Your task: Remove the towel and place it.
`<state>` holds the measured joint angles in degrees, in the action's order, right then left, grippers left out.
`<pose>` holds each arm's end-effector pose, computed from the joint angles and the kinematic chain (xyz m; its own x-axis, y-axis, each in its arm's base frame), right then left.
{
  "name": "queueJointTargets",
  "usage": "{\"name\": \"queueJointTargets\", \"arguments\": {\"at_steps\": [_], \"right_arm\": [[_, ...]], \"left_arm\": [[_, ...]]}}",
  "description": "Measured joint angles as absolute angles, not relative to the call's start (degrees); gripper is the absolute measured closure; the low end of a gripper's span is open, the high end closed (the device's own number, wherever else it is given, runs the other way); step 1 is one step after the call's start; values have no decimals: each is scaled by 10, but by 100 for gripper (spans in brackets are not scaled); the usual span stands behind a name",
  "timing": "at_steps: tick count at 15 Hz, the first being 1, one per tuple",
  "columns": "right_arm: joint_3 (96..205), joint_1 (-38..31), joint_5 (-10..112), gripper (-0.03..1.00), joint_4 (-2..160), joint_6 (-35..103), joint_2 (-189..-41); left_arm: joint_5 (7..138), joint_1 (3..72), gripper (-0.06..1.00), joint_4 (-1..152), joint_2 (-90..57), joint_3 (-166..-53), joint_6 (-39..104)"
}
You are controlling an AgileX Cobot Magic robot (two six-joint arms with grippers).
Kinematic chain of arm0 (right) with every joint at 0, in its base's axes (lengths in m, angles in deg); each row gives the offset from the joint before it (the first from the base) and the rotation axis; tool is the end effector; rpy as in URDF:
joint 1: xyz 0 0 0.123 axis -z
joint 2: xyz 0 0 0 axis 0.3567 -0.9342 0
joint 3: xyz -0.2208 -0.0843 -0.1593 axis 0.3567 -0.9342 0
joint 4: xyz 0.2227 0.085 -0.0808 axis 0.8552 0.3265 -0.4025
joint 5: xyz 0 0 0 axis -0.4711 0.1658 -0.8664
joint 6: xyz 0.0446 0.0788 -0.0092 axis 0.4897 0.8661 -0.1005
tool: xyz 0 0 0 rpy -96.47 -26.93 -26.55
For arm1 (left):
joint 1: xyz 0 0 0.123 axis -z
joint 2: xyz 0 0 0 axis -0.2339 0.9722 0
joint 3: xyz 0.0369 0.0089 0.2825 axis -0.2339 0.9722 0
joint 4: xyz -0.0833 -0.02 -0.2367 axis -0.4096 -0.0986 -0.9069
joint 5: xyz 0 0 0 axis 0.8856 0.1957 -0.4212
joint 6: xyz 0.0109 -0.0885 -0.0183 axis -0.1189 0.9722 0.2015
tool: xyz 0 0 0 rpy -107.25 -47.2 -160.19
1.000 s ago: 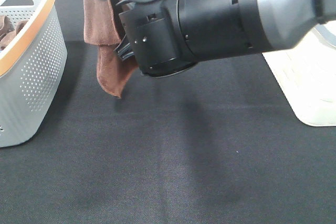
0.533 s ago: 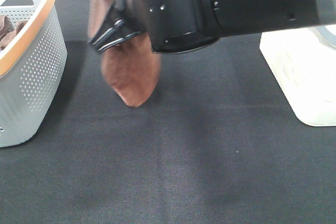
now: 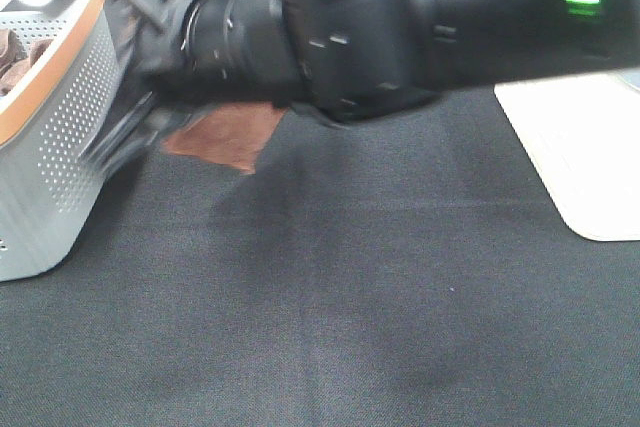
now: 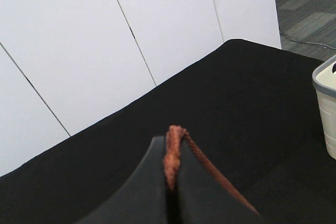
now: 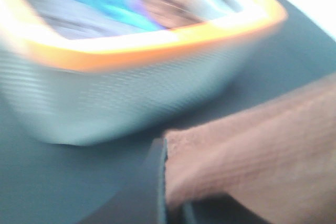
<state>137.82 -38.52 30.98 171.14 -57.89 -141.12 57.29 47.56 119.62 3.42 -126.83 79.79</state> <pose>0.2161 0.3317 0.2577 -0.0518 -0.5626 -0.8251 -0.7980 0.5200 -0.3045 0.3304 -0.2045 0.4484 -0.0001 0.3340 -0.9426 0.4303 0.8509 0.3015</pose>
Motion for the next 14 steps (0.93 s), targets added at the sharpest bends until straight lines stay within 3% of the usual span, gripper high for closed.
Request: {"name": "queueJointTargets", "arguments": {"at_steps": [6,9,12,13,14], "right_arm": [[1324,-382,395,97,1711,-498,-1388],[1322,-381,524,97,1660,-421,-1387],[1322,-376,561,97,1395,-125,-1385],[1322,-376,561,97,1395,-125,-1385],[1322,-376,566,97,1267,28,-1385]], "left_arm": [[532,476,94,1194,34,-1268,798],[457,476,94,1172,34,-1265,798],[402,476,94,1146,33,-1265,798],[402,476,94,1146,33,-1265,798],[388,476,94,1137,31,-1265,798]]}}
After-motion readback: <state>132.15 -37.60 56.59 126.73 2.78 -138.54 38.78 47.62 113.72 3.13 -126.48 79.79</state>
